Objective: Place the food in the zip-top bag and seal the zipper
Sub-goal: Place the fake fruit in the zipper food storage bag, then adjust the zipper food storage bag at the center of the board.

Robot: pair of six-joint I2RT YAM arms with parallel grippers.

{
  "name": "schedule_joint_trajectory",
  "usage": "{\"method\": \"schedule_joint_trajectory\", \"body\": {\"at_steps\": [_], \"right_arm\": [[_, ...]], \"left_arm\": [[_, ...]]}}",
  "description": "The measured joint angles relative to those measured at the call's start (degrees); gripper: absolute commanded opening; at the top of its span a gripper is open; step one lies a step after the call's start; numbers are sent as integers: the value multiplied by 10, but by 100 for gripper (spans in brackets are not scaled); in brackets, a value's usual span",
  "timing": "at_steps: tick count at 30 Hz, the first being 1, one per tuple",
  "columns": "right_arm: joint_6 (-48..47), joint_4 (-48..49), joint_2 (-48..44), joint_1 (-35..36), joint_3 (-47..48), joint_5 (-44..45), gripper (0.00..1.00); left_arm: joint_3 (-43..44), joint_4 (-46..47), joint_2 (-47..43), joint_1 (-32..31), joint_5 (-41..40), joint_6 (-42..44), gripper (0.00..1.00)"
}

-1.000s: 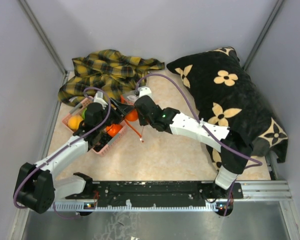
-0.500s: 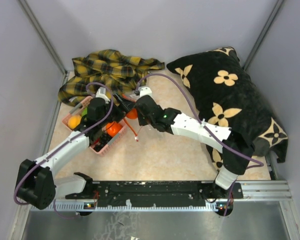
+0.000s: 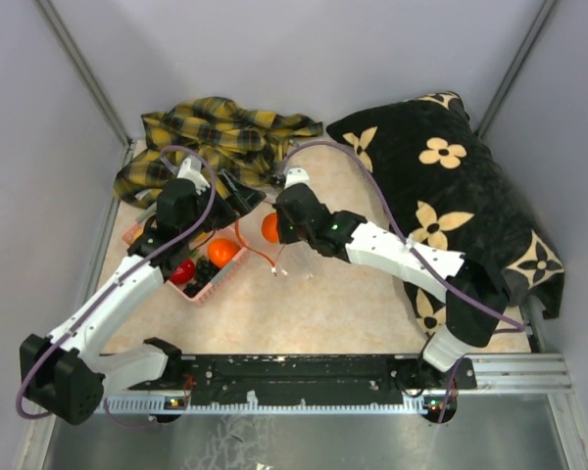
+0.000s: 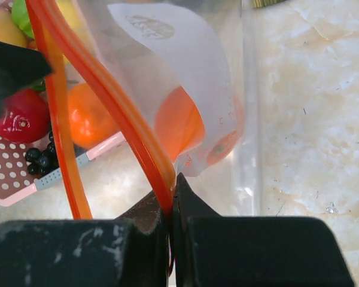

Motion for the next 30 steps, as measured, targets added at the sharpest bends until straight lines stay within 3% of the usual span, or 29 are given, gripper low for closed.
{"method": "schedule_joint_trajectory", "body": {"at_steps": [10,18,30], "right_arm": [[9,-2,-26,-35,-6,-32,0],[10,-2,-42,-39,-6,-48,0],[8,-4,-44,-43,-9,-54,0]], "left_arm": [[68,-99,-66,0,-25,94,99],[43,-161,-75,0,-30,126,92],[30,-177,11,0,-31,150,82]]}}
